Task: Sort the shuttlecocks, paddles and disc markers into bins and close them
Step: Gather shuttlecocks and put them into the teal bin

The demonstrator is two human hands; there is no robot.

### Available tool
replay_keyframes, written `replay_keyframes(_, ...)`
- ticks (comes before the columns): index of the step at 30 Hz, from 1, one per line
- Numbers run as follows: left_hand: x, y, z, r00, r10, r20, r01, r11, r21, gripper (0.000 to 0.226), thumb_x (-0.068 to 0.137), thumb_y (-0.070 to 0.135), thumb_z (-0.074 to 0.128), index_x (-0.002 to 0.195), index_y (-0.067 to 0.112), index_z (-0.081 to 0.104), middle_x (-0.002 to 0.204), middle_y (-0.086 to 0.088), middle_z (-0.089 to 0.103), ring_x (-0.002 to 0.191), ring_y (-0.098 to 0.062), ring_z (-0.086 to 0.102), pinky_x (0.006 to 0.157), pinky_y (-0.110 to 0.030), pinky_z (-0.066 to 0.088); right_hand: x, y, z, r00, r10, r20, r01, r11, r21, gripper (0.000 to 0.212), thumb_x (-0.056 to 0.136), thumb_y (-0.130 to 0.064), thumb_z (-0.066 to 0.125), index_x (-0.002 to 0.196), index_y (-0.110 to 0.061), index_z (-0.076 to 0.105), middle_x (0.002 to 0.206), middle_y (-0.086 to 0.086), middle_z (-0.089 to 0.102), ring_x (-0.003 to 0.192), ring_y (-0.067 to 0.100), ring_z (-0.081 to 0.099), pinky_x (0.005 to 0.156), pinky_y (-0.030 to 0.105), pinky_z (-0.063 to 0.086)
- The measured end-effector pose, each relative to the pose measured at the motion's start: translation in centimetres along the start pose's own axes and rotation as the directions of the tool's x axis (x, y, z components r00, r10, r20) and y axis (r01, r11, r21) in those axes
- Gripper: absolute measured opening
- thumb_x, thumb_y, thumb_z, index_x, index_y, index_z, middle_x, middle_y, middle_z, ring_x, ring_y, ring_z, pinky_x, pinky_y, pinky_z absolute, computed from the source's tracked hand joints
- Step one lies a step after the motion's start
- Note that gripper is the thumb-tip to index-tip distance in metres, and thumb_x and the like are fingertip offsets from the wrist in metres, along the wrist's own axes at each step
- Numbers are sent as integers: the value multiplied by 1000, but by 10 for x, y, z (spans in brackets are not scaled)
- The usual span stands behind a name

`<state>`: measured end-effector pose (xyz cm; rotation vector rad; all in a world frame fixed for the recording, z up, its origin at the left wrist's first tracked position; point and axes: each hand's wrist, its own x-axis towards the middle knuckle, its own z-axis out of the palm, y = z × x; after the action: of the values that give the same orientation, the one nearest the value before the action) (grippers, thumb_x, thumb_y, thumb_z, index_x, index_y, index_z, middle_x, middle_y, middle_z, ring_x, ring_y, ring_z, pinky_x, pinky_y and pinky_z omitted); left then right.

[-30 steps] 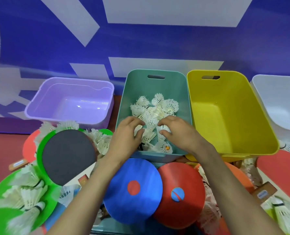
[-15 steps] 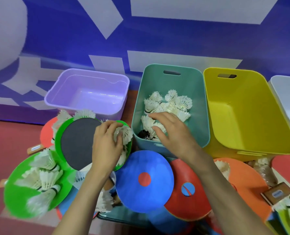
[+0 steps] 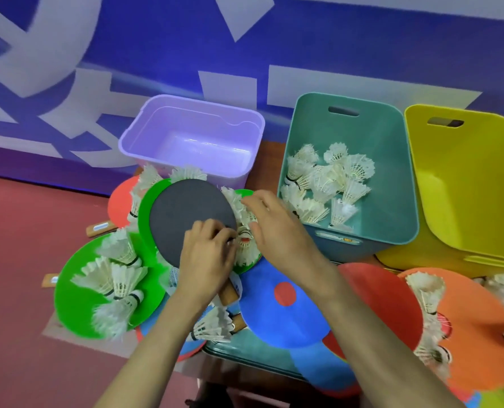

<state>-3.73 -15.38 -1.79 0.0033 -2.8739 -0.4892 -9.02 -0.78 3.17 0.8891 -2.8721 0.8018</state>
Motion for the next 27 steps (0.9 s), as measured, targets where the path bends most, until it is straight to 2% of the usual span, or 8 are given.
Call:
replay_keyframes(3,6,2,11,997,24,-70,-17,995,95,12,77,21,63,88,17,66,85,-5,53,80,-24,37,65,-33,23,30,3,2,999,-14,40,25,960,-279,32,76,0,61,107,-5,61,111,13,57,105,35,52,85,42,47)
replay_keyframes(5,11,5,18,996,38,-82,-27,990,139,18,69,12,71,85,14,65,84,-8,52,79,-24,34,64,-33,19,46,6,-1,992,25,125,30,910,-414,28,84,-8,56,112,-7,57,115,12,54,111,33,46,91,39,38)
replay_keyframes(9,15,7,29,992,73,-106,-59,989,133,9,71,15,73,75,13,66,86,-8,52,82,-24,35,66,-33,21,62,8,-1,974,69,217,61,840,-539,27,87,-10,50,113,-10,57,115,10,55,113,30,44,97,39,30)
replay_keyframes(12,13,5,32,985,66,-162,-60,997,39,6,77,18,68,77,13,65,91,-7,55,85,-25,38,69,-32,22,66,6,1,957,108,268,71,811,-581,26,87,-8,48,108,-13,62,113,7,58,112,28,45,108,42,20)
replay_keyframes(16,9,3,35,980,40,-197,-56,995,-80,17,86,25,59,80,9,63,91,-6,55,83,-23,41,70,-29,24,66,7,-4,977,79,197,45,829,-557,27,87,-4,46,109,-11,59,114,8,56,115,30,43,111,48,14)
replay_keyframes(20,9,6,31,976,-149,-162,82,929,-362,17,86,34,56,78,20,62,85,6,55,82,-14,46,75,-24,26,65,12,-18,998,44,43,-21,897,-442,26,88,-4,43,110,-9,55,112,10,57,108,30,47,96,39,30)
replay_keyframes(24,18,20,18,929,-355,-106,219,757,-615,10,86,21,64,77,19,58,80,6,56,73,-3,50,72,-16,36,56,17,-24,995,41,-90,-65,959,-275,24,87,-6,46,107,-8,58,105,11,59,99,32,51,84,37,35)
replay_keyframes(27,25,30,9,861,-509,0,309,523,-795,8,90,20,59,85,16,57,78,7,58,69,-3,51,67,-17,41,46,19,-26,982,60,-180,-89,983,-158,21,85,-7,49,103,-9,60,100,10,58,93,31,54,71,35,37)
